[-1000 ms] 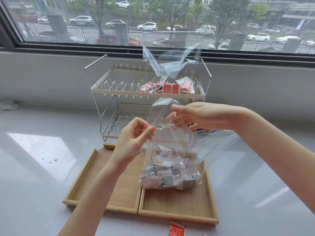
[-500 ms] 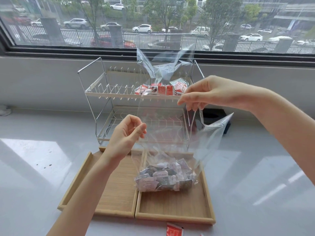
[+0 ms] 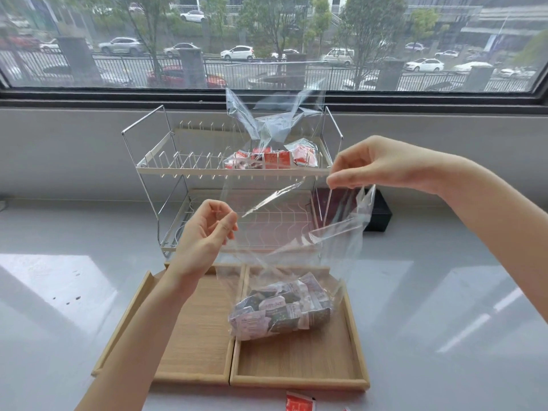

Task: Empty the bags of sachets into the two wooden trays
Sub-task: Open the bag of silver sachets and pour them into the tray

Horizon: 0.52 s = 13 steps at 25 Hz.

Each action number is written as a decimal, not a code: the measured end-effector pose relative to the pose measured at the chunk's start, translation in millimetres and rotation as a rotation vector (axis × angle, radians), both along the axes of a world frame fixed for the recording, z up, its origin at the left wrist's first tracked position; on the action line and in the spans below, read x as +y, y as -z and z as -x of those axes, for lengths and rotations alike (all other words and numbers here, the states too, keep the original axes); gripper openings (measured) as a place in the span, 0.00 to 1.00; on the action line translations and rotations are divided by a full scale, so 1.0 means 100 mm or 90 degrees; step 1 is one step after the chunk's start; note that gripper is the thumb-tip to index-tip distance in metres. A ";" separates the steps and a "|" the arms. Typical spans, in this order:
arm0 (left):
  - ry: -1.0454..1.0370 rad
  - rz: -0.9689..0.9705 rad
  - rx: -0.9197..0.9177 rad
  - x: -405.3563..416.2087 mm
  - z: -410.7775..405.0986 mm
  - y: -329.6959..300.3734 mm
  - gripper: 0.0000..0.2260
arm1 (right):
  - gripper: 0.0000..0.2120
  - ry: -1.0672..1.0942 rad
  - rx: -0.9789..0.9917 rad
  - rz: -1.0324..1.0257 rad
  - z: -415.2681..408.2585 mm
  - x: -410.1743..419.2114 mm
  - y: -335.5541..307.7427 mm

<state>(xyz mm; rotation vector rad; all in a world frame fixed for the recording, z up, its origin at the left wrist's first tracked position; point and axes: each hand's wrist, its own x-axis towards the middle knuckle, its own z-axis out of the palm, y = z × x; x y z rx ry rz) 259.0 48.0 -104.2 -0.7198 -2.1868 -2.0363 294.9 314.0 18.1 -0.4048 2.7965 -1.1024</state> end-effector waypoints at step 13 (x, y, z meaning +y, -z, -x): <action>-0.030 -0.001 -0.032 -0.07 0.08 0.09 0.08 | 0.10 0.048 -0.009 -0.158 0.00 0.18 0.04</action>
